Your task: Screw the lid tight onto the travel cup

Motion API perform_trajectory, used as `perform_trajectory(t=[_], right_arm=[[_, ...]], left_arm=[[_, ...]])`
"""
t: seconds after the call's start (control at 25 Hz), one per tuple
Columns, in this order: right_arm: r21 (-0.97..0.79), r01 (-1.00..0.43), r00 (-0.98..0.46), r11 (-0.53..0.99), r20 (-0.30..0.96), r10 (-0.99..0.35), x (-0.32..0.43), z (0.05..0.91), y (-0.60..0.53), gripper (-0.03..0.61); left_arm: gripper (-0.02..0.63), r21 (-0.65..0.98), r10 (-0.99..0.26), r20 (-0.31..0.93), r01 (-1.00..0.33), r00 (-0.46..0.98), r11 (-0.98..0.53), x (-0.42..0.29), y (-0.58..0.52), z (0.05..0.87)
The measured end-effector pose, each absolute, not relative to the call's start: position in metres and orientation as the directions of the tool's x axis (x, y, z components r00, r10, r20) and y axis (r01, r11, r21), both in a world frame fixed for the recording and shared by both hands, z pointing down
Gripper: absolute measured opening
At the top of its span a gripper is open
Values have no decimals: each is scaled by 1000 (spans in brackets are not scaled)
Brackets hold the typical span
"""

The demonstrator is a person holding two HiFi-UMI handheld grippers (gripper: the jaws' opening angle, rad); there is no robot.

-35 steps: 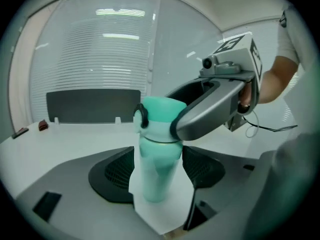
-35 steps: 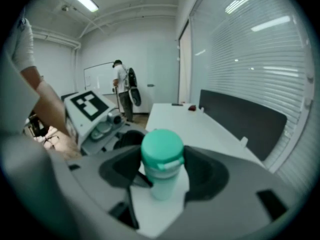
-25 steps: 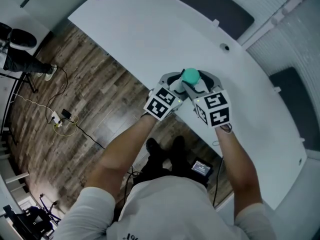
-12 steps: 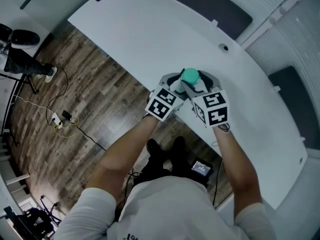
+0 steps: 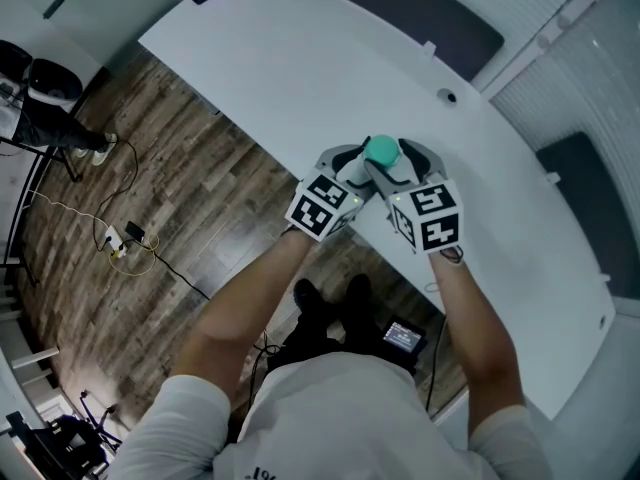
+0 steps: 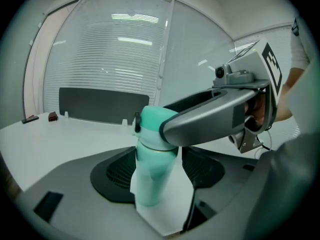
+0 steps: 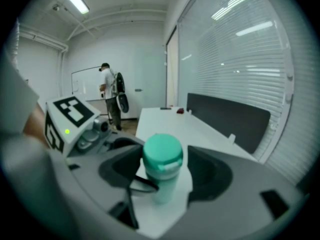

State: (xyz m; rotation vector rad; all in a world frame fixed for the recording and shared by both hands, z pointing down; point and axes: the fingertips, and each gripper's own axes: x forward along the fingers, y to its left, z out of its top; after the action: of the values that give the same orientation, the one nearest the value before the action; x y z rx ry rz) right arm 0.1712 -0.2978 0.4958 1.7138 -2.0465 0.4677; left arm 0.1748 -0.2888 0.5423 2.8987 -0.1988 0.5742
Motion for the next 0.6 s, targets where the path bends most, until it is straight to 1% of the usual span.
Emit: perform_trajectory(t=[0.28,0.6], right_arm=[[31,-983,-142,180,489,-860,169,476,-294,287],[63,-985,-117,161,445,-888,168,446,-287,285]], left_arm=[[304,136,-111,380,-174,918,-975,160,-289,530],[304,145,-142,321,-197,936,-970,137,-294,496]])
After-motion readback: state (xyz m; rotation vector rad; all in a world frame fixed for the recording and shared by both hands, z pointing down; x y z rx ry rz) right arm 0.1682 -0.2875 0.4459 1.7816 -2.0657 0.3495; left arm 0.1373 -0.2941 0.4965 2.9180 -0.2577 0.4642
